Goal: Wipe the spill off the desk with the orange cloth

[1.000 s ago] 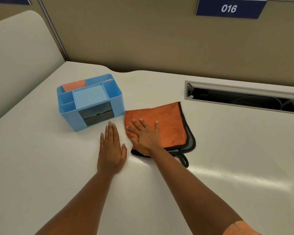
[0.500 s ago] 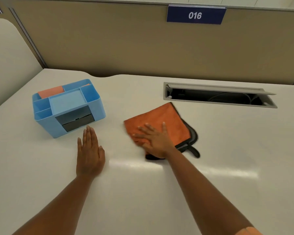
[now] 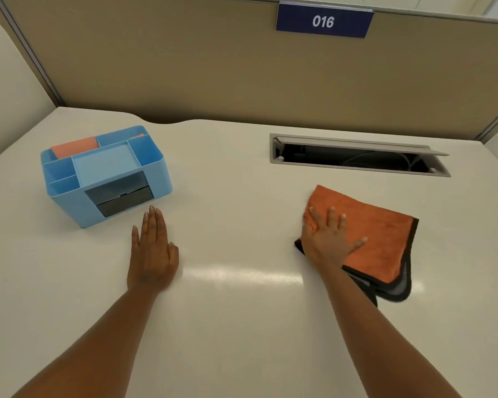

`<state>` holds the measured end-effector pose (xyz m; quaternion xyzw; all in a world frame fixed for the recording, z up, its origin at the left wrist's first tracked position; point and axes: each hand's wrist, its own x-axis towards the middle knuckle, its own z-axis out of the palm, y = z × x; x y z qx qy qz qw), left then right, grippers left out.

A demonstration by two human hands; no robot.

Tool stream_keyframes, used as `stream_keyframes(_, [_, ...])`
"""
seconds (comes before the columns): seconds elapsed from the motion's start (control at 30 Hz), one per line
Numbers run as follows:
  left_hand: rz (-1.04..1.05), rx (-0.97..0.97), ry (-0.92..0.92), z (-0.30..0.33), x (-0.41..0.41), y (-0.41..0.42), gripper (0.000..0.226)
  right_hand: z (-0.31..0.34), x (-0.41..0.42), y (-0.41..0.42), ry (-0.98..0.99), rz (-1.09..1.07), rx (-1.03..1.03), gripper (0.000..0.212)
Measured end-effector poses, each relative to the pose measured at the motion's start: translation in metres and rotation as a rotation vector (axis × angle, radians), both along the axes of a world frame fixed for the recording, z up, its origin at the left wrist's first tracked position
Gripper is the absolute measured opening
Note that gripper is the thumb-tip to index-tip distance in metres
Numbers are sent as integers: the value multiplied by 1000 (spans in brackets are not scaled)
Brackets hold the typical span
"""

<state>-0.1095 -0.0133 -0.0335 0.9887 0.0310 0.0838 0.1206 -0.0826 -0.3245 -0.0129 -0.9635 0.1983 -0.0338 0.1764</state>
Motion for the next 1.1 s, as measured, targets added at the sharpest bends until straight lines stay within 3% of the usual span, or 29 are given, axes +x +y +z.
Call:
stream_keyframes(0.13, [-13,-9,0,-1,0,1,72,-1,-18,53,30,185,2,45])
stream_keyframes(0.33, [-31,-75,38,0,0,3,72,1,-60,113,3,609,29,72])
stream_keyframes(0.53, [-61,-88,52,2,1,4,71,1,-103,93,-38,948,24,62])
stream_keyframes(0.7, [-60,-117,19,4,-6,5,70,0,-115,50,-59,837,58,60])
stream_keyframes(0.97, [-75,-110,-1,4,-8,4,70,0,-95,-61,-15,303,-89,71])
stream_keyframes(1.1, [-92,-98,-24,5,-10,1,70,-2,-88,-65,-26,134,-10,56])
